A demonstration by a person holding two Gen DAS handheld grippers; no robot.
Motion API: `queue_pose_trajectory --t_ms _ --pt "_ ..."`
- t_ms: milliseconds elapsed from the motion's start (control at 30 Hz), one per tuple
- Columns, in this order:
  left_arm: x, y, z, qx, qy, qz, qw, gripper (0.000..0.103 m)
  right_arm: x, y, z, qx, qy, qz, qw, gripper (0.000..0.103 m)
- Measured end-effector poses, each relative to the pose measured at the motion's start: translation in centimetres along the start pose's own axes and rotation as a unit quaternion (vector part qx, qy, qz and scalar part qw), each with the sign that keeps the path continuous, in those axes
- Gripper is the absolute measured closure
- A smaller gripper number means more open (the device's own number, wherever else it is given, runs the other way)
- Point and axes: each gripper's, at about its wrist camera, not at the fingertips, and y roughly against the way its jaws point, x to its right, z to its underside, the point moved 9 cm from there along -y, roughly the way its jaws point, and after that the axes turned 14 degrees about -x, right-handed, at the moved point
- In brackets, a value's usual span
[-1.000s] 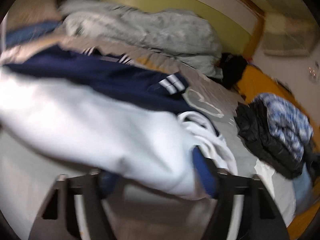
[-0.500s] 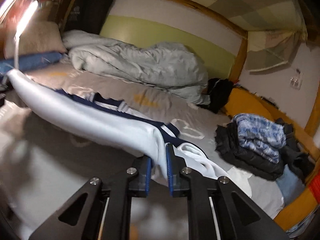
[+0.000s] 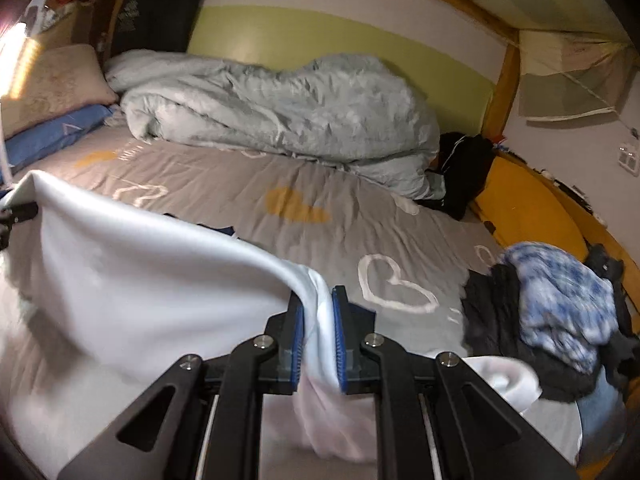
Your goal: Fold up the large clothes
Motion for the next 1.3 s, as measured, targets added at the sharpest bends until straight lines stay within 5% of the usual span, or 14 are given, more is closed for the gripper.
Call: queue_pose_trajectory --t_ms 167,367,400,467,533,667,867,1133,1300 --pt "0.0 -6.3 -1.9 -0.046 0.033 0.033 0.9979 0.075 -1.2 -5.0 -2.8 -0.023 0.016 0.011 1.000 0.091" --pt "0.5 -7.9 -2.8 -0.010 0.024 0.009 0.9996 0.073 -1.7 -9.8 -4.2 -0.031 0.010 -0.002 0.999 0.089" --pt "0.4 -7.9 -2.8 0.007 0.031 0.017 0.9994 0.071 -1.8 -10.2 -4.1 -0.026 0.015 0.002 1.000 0.085" --pt "-0.2 -7.7 -2.7 0.027 0.052 0.039 0.9975 0.038 -1.1 -10.6 -3.7 -0.014 0.023 0.040 0.999 0.047" --pt "-1.0 -6.3 -2.6 0.058 0.075 0.050 0.9942 0.015 0.0 -9.4 -3.1 0.007 0.009 0.040 0.999 0.022" --pt "-1.5 -2.3 -2.3 0.098 0.081 0.074 0.9891 0.008 3.5 -5.2 -1.3 0.043 -0.063 -0.029 0.997 0.002" --pt "-1.2 2.0 0.7 0.102 0.078 0.078 0.9887 0.000 6.2 -1.7 1.2 0.030 -0.121 -0.077 0.989 0.000" --pt "-0.7 1.9 6.6 0.056 0.108 0.066 0.9904 0.000 6.2 -1.4 6.8 -0.013 -0.137 -0.074 0.988 0.000" --pt "0.6 3.9 7.4 0.091 0.081 0.059 0.9908 0.000 5.8 -0.6 8.2 -0.016 -0.129 -0.062 0.990 0.000"
